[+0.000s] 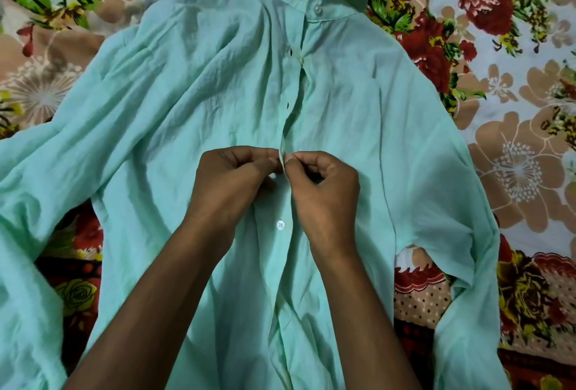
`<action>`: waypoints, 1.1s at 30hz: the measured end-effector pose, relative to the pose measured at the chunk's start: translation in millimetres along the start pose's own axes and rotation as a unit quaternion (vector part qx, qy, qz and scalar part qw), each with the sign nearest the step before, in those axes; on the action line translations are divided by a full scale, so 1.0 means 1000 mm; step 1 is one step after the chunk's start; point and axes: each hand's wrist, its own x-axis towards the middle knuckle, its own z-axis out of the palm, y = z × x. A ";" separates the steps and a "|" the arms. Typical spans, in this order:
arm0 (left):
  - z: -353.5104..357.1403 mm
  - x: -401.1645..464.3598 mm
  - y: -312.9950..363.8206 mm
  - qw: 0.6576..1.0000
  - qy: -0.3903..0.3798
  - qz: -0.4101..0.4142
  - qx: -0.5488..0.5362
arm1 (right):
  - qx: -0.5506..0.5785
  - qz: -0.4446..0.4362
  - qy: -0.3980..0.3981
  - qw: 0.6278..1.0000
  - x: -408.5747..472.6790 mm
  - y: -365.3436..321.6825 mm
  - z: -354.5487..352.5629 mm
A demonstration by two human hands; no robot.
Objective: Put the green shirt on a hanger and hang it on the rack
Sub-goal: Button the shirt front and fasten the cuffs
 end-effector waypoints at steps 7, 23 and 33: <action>-0.001 0.006 -0.002 0.999 -0.012 0.017 0.032 | 0.024 -0.016 -0.087 0.996 -0.001 0.005 -0.012; 0.018 0.030 0.018 0.941 0.111 0.227 0.225 | -0.120 -0.111 0.041 0.986 0.032 -0.019 -0.020; 0.041 0.066 0.038 0.880 0.096 0.254 0.389 | -0.160 -0.124 -0.025 0.979 0.078 -0.019 0.010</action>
